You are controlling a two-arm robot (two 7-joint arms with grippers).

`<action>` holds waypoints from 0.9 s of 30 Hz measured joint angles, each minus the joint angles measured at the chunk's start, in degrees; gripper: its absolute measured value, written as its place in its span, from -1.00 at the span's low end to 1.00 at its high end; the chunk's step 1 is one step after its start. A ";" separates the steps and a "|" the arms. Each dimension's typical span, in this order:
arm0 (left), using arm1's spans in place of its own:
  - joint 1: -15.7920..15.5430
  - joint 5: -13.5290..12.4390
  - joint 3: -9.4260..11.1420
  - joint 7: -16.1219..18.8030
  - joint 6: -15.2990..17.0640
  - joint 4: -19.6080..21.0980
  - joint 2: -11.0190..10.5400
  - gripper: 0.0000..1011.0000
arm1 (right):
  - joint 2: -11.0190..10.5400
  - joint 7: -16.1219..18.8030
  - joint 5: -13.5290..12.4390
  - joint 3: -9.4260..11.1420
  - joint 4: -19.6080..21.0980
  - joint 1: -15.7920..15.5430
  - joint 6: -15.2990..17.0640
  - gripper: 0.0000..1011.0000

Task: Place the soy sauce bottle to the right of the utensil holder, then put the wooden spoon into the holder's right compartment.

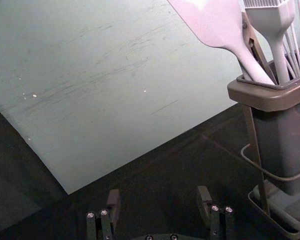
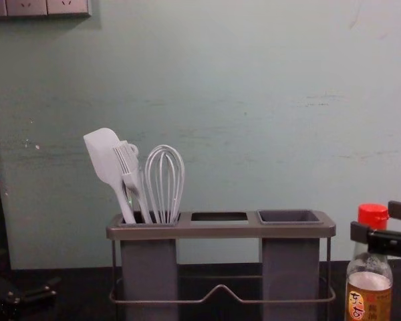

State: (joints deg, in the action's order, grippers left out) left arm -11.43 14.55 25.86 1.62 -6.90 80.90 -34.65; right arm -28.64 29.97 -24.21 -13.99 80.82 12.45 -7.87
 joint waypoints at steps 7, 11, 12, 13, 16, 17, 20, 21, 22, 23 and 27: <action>0.00 0.00 0.00 0.00 0.00 0.00 0.00 0.99 | -1.73 -1.31 0.61 1.56 5.33 -2.63 -0.22 0.98; 0.00 0.00 0.00 0.00 -0.01 0.00 0.00 0.99 | -3.01 -2.37 0.64 3.09 9.77 -4.90 0.18 0.98; 0.00 0.00 0.00 0.00 0.00 0.00 0.00 0.99 | -3.24 -2.48 0.64 3.35 10.54 -5.29 0.34 0.98; 0.00 0.00 0.00 0.00 0.00 0.00 0.00 0.99 | -3.83 -2.82 0.53 4.09 12.56 -6.35 0.74 0.98; 0.00 0.00 0.00 0.00 -0.01 0.00 0.00 0.99 | -4.83 -3.00 0.34 5.01 15.59 -8.03 1.46 0.98; 0.00 0.00 0.00 0.00 0.00 0.00 0.00 0.99 | -5.50 -3.17 0.28 5.49 17.66 -9.10 2.13 0.98; 0.00 0.00 0.00 0.00 0.00 0.00 0.00 0.99 | -6.90 -3.04 -0.28 5.96 21.36 -10.84 4.29 0.98; 0.00 0.00 0.00 0.00 0.00 0.00 0.00 0.99 | -7.26 -2.84 -0.55 5.99 22.15 -11.25 4.91 0.98; 0.00 0.00 0.00 0.00 0.00 0.00 0.00 0.99 | -7.94 -2.45 -0.84 5.89 23.82 -12.01 5.92 0.98; 0.00 0.00 0.00 0.00 0.00 0.00 0.00 0.99 | -8.34 -2.27 -0.95 5.71 24.67 -12.40 6.36 0.98; 0.00 0.00 0.00 0.00 0.00 0.00 0.00 0.99 | -10.09 -1.11 -1.39 4.17 28.33 -13.60 9.52 0.98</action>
State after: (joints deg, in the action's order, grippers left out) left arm -11.43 14.55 25.86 1.62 -6.90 80.90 -34.65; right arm -38.73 28.86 -25.60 -9.82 109.15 -1.15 1.65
